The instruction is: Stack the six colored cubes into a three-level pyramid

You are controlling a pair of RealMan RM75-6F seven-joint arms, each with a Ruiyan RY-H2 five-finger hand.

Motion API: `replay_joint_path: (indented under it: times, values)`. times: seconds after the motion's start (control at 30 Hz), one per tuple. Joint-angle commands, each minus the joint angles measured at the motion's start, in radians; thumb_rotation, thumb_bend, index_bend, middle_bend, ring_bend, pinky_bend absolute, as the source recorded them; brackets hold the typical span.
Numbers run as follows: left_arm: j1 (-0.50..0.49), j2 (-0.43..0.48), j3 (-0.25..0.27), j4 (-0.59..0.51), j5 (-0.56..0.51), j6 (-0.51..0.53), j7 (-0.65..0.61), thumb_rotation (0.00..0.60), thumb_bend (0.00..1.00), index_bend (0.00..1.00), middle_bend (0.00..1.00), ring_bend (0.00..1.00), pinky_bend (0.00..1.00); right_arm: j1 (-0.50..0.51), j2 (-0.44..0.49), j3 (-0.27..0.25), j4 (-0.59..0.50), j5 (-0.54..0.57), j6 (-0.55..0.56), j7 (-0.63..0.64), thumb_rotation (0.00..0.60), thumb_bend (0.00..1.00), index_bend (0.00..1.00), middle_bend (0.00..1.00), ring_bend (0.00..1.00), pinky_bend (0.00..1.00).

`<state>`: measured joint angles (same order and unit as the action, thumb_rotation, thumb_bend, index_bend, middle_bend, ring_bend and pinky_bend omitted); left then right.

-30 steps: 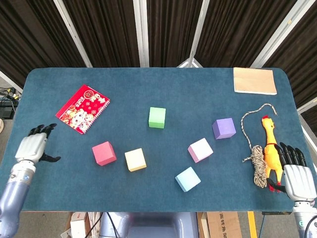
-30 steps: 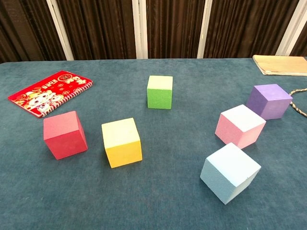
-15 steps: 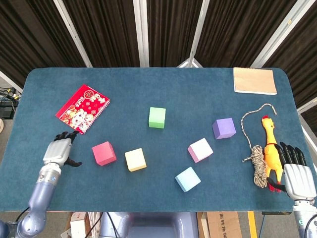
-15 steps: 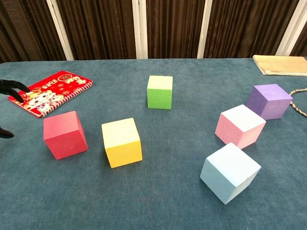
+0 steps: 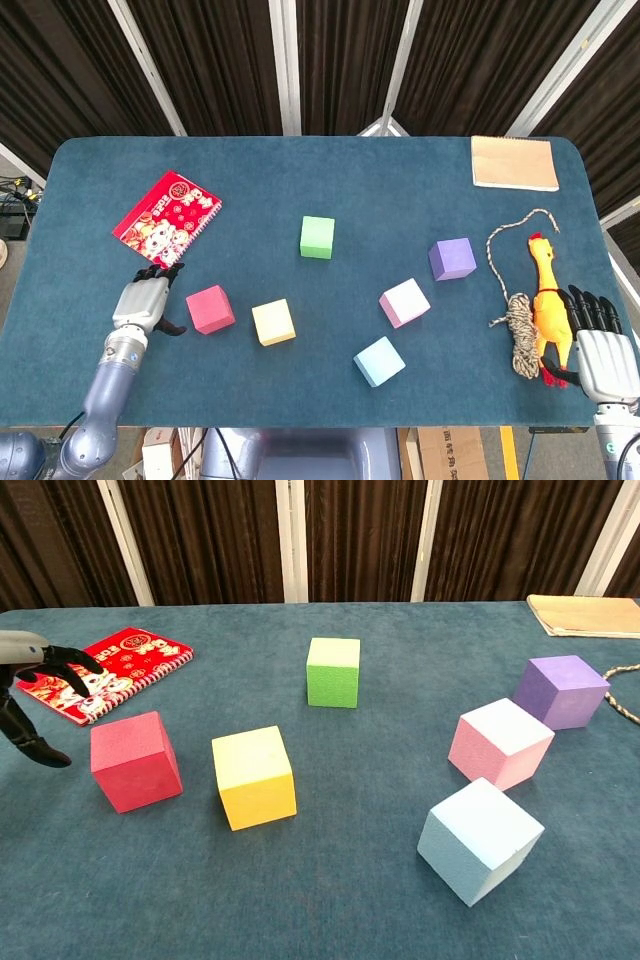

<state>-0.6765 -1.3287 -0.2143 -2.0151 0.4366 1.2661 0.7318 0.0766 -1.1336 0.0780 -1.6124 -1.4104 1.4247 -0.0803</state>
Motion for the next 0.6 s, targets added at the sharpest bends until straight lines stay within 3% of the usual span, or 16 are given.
replay_joint_path:
  times: [0.03, 0.3, 0.6]
  values:
    - [-0.026, -0.032, -0.007, -0.001, -0.021, 0.034, 0.025, 0.6, 0.13, 0.1, 0.17, 0.02, 0.0, 0.001, 0.0, 0.0, 0.003, 0.004, -0.006, 0.005, 0.6, 0.19, 0.05, 0.06, 0.03, 0.0]
    - [-0.032, -0.104, 0.001, 0.025, -0.005, 0.072, -0.006, 0.6, 0.13, 0.17, 0.23, 0.06, 0.01, 0.0, 0.004, 0.002, 0.006, 0.003, -0.003, 0.021, 0.6, 0.19, 0.05, 0.06, 0.03, 0.0]
    - [-0.032, -0.147, 0.021, 0.064, 0.012, 0.095, -0.005, 0.6, 0.13, 0.17, 0.23, 0.06, 0.01, 0.0, 0.01, 0.002, 0.012, 0.007, -0.01, 0.041, 0.6, 0.19, 0.05, 0.06, 0.03, 0.0]
